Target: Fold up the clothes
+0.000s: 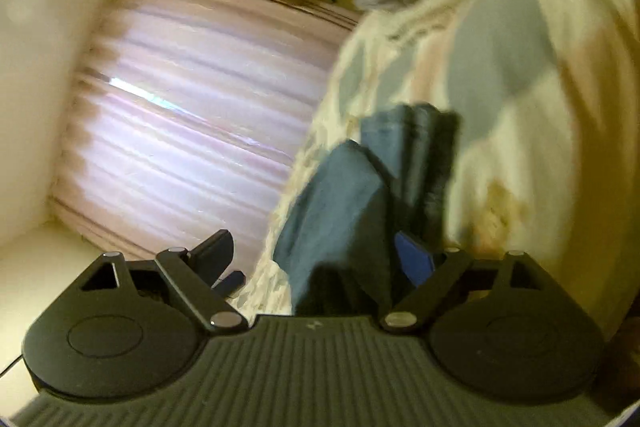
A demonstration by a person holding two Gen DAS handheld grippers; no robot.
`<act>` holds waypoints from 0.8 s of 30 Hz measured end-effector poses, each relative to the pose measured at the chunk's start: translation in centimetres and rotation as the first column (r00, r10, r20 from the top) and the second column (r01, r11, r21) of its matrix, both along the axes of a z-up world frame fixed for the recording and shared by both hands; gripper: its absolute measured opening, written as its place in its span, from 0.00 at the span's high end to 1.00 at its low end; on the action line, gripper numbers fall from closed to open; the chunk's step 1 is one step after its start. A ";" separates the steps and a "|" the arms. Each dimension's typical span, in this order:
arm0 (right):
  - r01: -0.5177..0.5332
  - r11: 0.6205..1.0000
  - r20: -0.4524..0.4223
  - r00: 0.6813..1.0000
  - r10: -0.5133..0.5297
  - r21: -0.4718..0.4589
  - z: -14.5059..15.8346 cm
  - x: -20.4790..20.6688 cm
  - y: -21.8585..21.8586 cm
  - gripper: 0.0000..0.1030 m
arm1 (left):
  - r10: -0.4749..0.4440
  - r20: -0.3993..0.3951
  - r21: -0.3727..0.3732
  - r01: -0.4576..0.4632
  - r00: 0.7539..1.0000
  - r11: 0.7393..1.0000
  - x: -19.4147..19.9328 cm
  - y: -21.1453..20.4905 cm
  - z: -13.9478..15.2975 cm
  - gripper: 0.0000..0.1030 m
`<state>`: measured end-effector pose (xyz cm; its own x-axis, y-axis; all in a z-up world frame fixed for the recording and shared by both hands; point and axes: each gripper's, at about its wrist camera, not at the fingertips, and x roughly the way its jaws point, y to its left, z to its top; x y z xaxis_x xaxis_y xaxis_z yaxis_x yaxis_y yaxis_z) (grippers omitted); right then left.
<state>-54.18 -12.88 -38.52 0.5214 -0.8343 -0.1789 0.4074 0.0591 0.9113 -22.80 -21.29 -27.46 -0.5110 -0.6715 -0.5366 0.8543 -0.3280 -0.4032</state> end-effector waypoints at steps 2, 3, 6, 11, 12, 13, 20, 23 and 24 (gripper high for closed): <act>0.000 0.999 -0.068 0.998 0.002 0.036 -0.2 0.7 -0.6 0.24 | 0.032 0.055 0.001 -0.032 0.998 0.999 0.2 -0.8 -1.3 0.37; -0.010 1.000 -0.062 0.998 0.012 0.024 -0.3 1.0 -0.9 0.31 | 0.051 0.075 -0.005 -0.051 0.996 0.999 0.4 -1.4 -1.6 0.37; -0.032 0.999 -0.117 0.992 0.037 0.044 0.4 2.1 -2.0 0.60 | 0.120 0.095 -0.025 -0.118 0.988 0.993 2.5 -3.6 -2.1 0.39; -0.106 0.993 -0.379 0.922 0.081 -0.045 4.7 4.1 -3.4 0.83 | 0.192 0.071 -0.022 -0.191 0.979 0.981 6.4 -6.0 -2.0 0.39; -0.142 0.985 -0.445 0.892 0.085 -0.097 6.3 4.5 -3.6 0.83 | 0.192 0.049 -0.027 -0.191 0.980 0.981 6.8 -6.2 -2.0 0.39; -0.169 0.976 -0.485 0.871 0.082 -0.139 7.6 4.5 -4.1 0.84 | 0.192 0.027 -0.032 -0.191 0.981 0.981 7.2 -6.4 -2.0 0.38; -0.064 0.997 -0.489 0.872 0.039 -0.035 6.0 -0.7 -8.1 0.86 | 0.150 -0.028 -0.044 -0.151 0.988 0.988 6.0 -8.2 -3.5 0.37; -0.048 0.996 -0.383 0.921 0.071 0.069 1.3 -2.4 -9.5 0.88 | 0.133 0.019 -0.020 -0.133 0.991 0.991 4.9 -9.3 -4.9 0.39; -0.036 0.997 -0.342 0.938 0.060 0.074 0.8 -2.9 -9.5 0.88 | 0.133 0.035 -0.007 -0.133 0.991 0.991 4.7 -9.6 -5.4 0.41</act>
